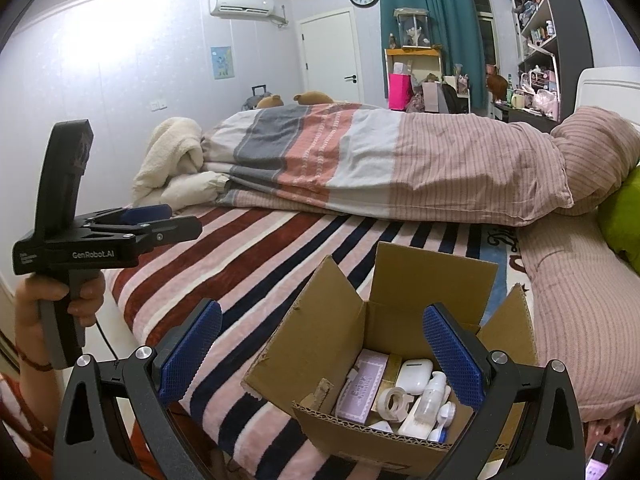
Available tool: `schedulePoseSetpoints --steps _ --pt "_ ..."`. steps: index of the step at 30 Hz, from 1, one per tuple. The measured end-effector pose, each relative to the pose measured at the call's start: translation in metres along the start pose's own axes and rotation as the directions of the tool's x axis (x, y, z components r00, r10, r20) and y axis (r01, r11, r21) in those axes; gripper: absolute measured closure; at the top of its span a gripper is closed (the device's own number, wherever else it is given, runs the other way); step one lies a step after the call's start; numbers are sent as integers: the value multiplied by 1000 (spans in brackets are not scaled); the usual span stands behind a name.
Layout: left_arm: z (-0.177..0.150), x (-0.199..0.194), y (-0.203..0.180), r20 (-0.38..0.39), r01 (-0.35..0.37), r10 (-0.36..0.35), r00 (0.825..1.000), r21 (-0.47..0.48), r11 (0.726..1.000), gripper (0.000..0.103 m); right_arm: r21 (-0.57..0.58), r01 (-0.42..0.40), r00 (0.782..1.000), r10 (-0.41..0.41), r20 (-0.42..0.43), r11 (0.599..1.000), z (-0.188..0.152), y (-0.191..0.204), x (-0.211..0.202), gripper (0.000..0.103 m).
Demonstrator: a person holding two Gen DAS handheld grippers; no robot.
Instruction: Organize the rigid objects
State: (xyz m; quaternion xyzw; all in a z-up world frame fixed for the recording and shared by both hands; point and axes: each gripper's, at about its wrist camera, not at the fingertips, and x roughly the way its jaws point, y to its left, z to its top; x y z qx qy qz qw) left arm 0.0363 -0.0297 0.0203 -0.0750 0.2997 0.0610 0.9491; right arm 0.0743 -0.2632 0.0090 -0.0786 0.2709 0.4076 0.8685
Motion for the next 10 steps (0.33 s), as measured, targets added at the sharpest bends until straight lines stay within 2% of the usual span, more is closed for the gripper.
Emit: schedulePoseSetpoints --steps 10 --pt "0 0 2 1 -1 1 1000 2 1000 12 1 1 1000 -1 0 1000 0 0 0 2"
